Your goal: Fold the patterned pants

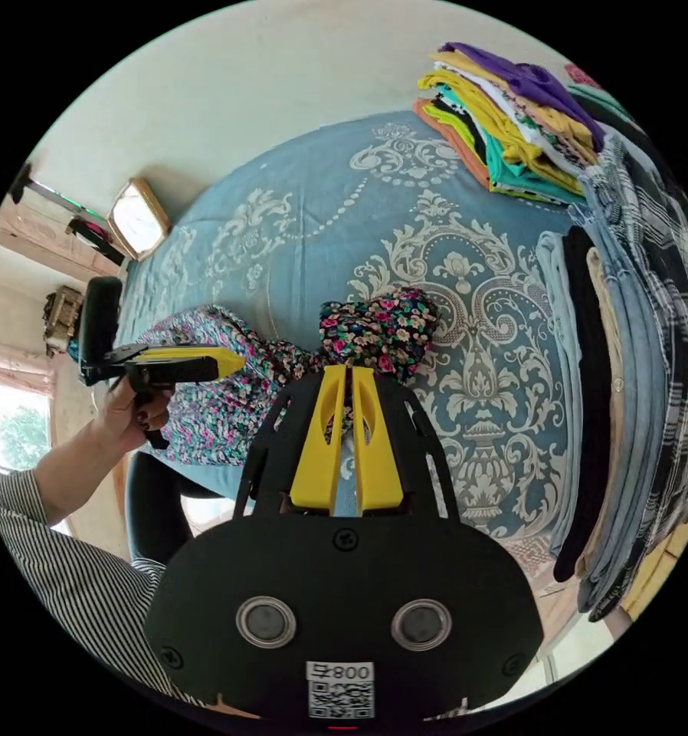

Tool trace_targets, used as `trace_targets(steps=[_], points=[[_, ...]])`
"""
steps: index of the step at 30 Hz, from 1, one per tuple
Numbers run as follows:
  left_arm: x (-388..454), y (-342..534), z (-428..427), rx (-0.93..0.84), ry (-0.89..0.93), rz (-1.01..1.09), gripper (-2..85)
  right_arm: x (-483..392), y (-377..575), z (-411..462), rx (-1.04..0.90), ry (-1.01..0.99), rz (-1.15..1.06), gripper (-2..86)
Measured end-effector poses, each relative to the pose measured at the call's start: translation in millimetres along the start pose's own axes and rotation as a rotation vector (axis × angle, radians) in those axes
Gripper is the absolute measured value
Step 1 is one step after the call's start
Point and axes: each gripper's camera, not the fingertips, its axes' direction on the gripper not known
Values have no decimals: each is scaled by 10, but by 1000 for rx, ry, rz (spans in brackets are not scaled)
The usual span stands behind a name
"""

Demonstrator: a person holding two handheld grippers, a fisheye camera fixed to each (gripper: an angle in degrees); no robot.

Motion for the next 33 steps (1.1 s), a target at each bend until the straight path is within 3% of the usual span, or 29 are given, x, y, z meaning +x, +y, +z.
trace_targets(steps=[3, 10, 15, 28, 33], points=[[165, -271, -26, 46, -4, 96, 15, 265, 207, -399, 110, -153, 62, 11], [421, -752, 837, -180, -45, 197, 78, 682, 517, -597, 111, -239, 141, 10], [574, -990, 1143, -257, -127, 237, 24, 925, 637, -713, 100, -272, 152, 10], [692, -1703, 575, 85, -308, 185, 4, 1624, 962, -1133, 129, -373, 223, 3], [467, -2082, 388, 126, -294, 96, 15, 1815, 1170, -1431, 213, -348, 222, 2]])
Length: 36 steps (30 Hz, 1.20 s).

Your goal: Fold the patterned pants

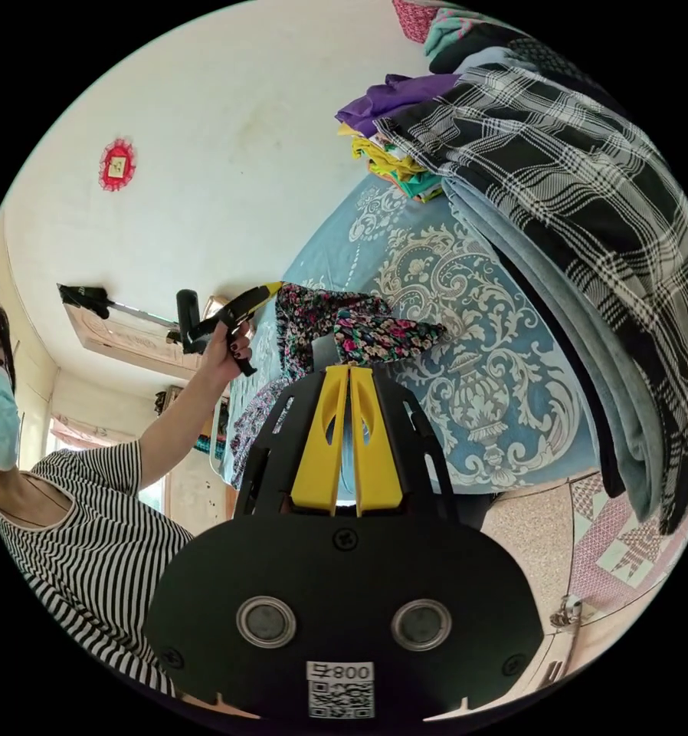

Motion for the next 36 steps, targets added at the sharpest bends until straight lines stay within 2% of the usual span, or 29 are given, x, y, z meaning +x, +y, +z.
trace_targets(steps=[3, 5, 6, 9, 14, 17, 21, 23, 27, 31, 33, 36], points=[[-260, -52, 177, -169, -78, -76, 43, 260, 135, -2, -50, 62, 74, 4], [-334, 32, 122, -164, -79, -97, 57, 506, 242, 5, -72, 98, 198, 5], [-350, 117, 23, -126, -58, -96, 63, 646, 309, -32, -63, 32, 249, 7], [-383, 424, -241, -102, -32, -79, 76, 755, 388, -206, 23, 7, 266, 19], [-459, 1166, -599, -170, -42, -158, 86, 665, 223, -224, -1, 88, 204, 66], [-334, 1634, -704, -259, -47, -161, 93, 666, 149, -166, 11, 106, 217, 78], [-185, 2016, -623, -419, -143, -120, 88, 786, 81, -65, 23, 113, 303, 74], [-192, 2057, -628, -407, -206, -106, 69, 842, 26, -17, 36, 77, 339, 58], [-278, 2005, -844, -380, -136, -170, 20, 749, -199, 41, 24, 90, 329, 15], [-259, 2104, -1005, -393, -103, -161, 15, 571, -364, 11, -10, 174, 245, 10], [-308, 2177, -998, -415, -81, -191, 18, 623, -389, 117, -61, 212, 261, 12], [-340, 2202, -1152, -350, -20, -217, 31, 670, -369, 269, -119, 262, 319, 25]])
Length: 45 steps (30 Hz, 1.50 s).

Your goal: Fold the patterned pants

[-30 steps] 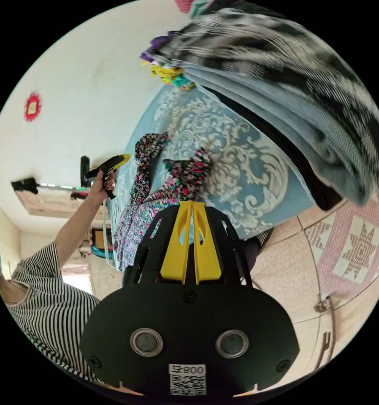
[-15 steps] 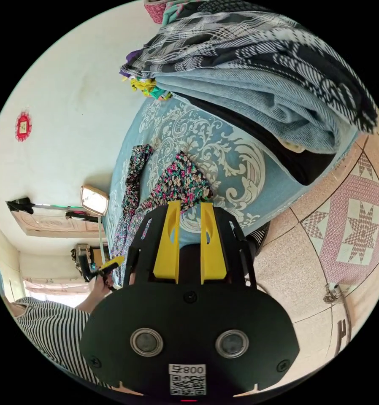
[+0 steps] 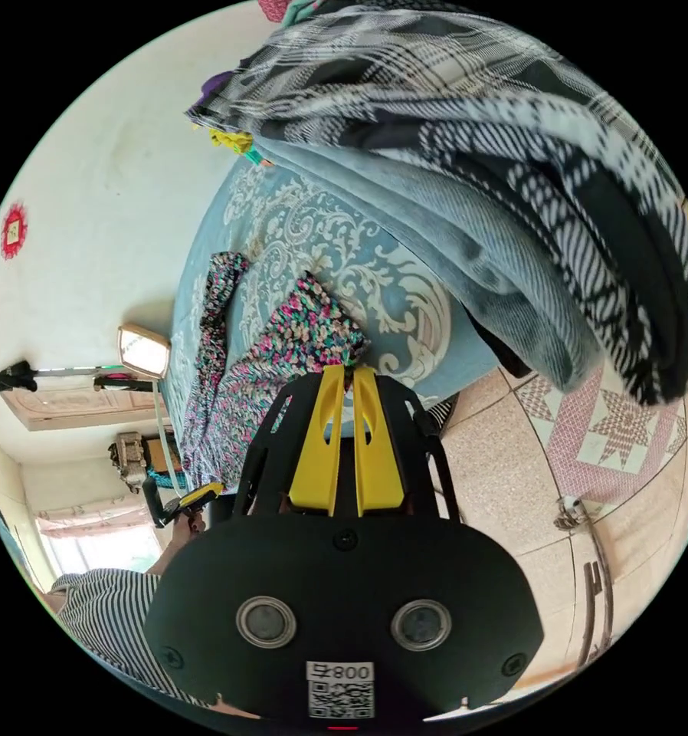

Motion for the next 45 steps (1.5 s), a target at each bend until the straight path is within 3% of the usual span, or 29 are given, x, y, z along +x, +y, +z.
trace_targets(steps=[6, 9, 15, 21, 24, 28, 33, 36, 40, 45], points=[[-15, -252, -545, 191, 62, 119, 67, -446, 27, 33, 71, 183, -65, 56], [-57, -750, -698, 245, 94, 197, 83, -980, -138, 170, 134, 130, -196, 69], [-2, -2044, -692, 206, 80, 288, 105, -2160, -906, 1028, 60, 168, -520, 79], [41, -2733, -532, 104, -20, 280, 86, -2727, -1348, 1715, 46, 320, -673, 76], [14, -2748, -495, 26, -60, 279, 33, -2846, -1477, 2031, -20, 300, -691, 40], [16, -2668, -997, 139, -1, 326, 12, -3086, -1490, 2123, 16, 320, -774, 15], [118, -2737, -1700, 291, 70, 401, 11, -3380, -1732, 1746, 241, 244, -750, 10], [201, -2789, -1904, 303, 6, 441, 19, -3599, -1864, 1731, 307, 276, -774, 11], [93, -2771, -1868, 154, -183, 441, 55, -3778, -2112, 2169, 220, 400, -771, 14], [-410, -2260, -2321, 141, -247, 388, 72, -3745, -2457, 3062, -36, 611, -675, 32]])
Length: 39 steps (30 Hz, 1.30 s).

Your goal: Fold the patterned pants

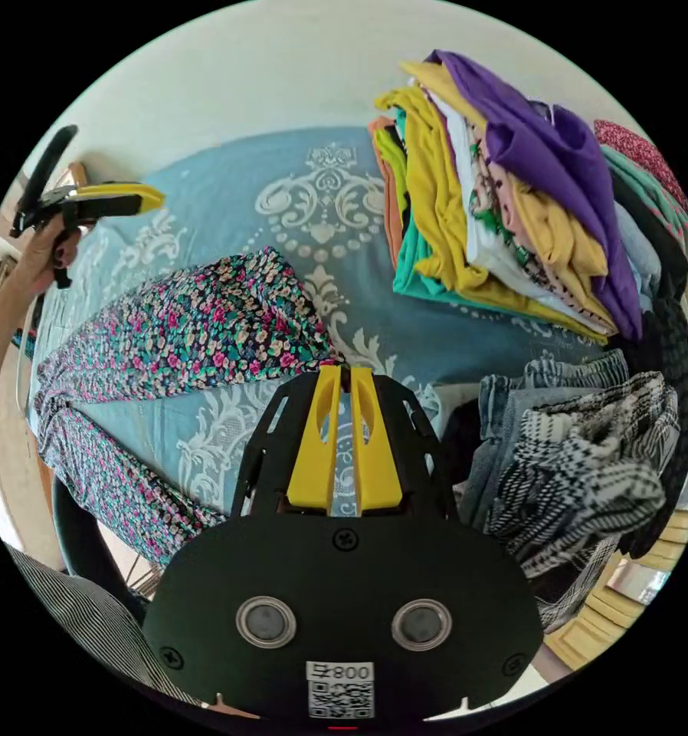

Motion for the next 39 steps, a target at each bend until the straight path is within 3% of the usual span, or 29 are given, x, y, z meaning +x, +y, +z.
trace_targets(steps=[5, 11, 15, 18, 24, 31, 39], points=[[-565, 1246, -661, -38, -111, -195, 77, -68, -96, 186, 15, -9, 78, 36], [-1078, 3348, -1377, -47, -161, -735, 79, -344, -248, 184, 141, -136, 96, 10], [-1225, 4400, -1644, -42, -229, -1032, 79, -1022, -671, 252, 180, -247, -62, 7], [-1362, 4799, -1760, 72, -190, -1173, 79, -1595, -1081, 375, 163, -286, -162, 11], [-1687, 4949, -1803, 101, -204, -1202, 81, -2617, -1783, 758, 80, -233, -330, 35], [-1800, 4859, -1843, -65, -333, -1045, 74, -3452, -2298, 1059, 44, -195, -502, 50], [-1667, 4856, -2218, -40, -362, -949, 75, -4155, -2746, 1503, -20, -87, -623, 56]])
